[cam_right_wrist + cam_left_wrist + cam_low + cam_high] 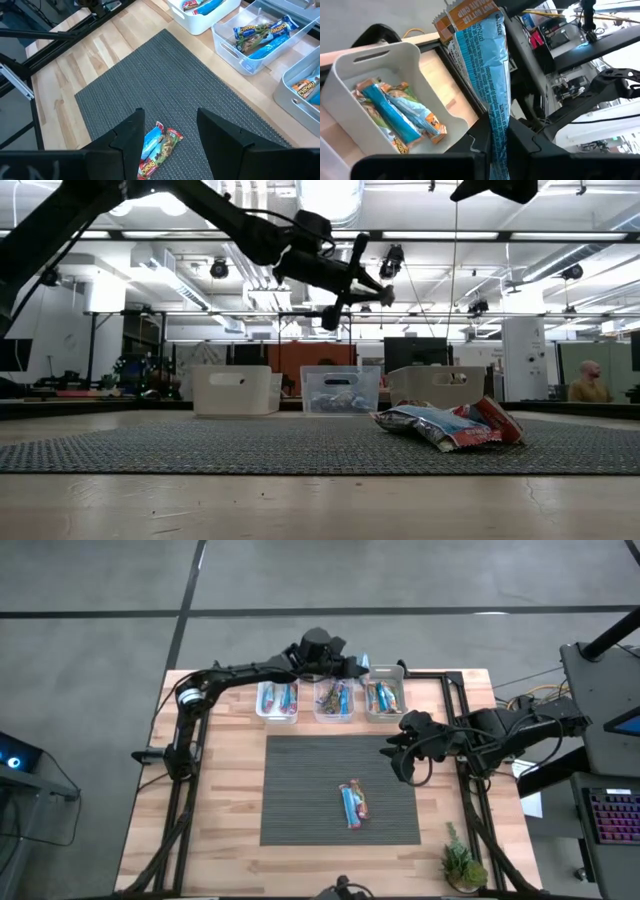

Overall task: Pick and place Granola Bars by type
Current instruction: Put the yellow granola bar into the white bin

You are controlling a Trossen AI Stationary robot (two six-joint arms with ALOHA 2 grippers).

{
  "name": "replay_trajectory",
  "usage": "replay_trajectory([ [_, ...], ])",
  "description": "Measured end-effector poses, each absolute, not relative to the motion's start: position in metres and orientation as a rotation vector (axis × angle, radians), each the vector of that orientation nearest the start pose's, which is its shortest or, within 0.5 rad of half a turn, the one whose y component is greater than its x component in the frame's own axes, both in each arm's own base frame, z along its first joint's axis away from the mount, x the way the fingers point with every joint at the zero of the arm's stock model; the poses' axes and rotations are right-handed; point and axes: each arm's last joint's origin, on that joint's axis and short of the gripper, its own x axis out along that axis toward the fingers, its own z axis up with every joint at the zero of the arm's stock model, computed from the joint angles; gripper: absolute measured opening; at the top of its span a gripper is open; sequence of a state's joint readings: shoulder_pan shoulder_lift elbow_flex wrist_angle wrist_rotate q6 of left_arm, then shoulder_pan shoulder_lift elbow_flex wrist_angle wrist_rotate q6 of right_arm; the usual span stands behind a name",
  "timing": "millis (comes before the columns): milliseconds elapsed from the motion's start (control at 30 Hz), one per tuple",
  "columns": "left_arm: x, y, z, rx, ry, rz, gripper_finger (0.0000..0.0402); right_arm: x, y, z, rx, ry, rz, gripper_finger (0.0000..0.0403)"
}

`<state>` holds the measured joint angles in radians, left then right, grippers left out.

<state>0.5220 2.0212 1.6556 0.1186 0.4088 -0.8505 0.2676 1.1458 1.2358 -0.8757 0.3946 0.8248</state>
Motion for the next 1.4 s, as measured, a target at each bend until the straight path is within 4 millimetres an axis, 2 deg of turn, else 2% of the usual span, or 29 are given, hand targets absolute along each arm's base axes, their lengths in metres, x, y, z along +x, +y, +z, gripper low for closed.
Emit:
replay_trajectory([
  [133,0.421,0.223,0.286,-0.952,0.165,0.189,0.0018,0.212,0.047,0.359,0.536,0.638,-0.414,0.0171],
  [333,0.424,0.222,0.299,-0.920,0.135,0.176,0.0018,0.212,0.047,0.359,0.541,0.636,-0.416,0.0171],
  [433,0.430,0.223,0.295,-0.932,0.140,0.176,0.0018,0.212,0.047,0.359,0.543,0.635,-0.416,0.0171],
  [800,0.490,0.227,0.263,-0.989,0.178,0.142,0.0018,0.213,0.047,0.361,0.553,0.614,-0.407,0.0171],
  [967,0.509,0.227,0.260,-0.944,0.250,0.144,0.0018,0.214,0.047,0.361,0.554,0.612,-0.406,0.0171],
  [1100,0.515,0.227,0.262,-0.867,0.353,0.227,0.0018,0.214,0.047,0.361,0.554,0.610,-0.407,0.0171],
  [1233,0.511,0.226,0.244,-0.813,0.411,0.271,0.0018,0.214,0.046,0.361,0.542,0.597,-0.424,0.0171],
  [1400,0.508,0.222,0.236,-0.665,0.457,0.235,0.0018,0.214,0.046,0.362,0.539,0.588,-0.426,0.0171],
])
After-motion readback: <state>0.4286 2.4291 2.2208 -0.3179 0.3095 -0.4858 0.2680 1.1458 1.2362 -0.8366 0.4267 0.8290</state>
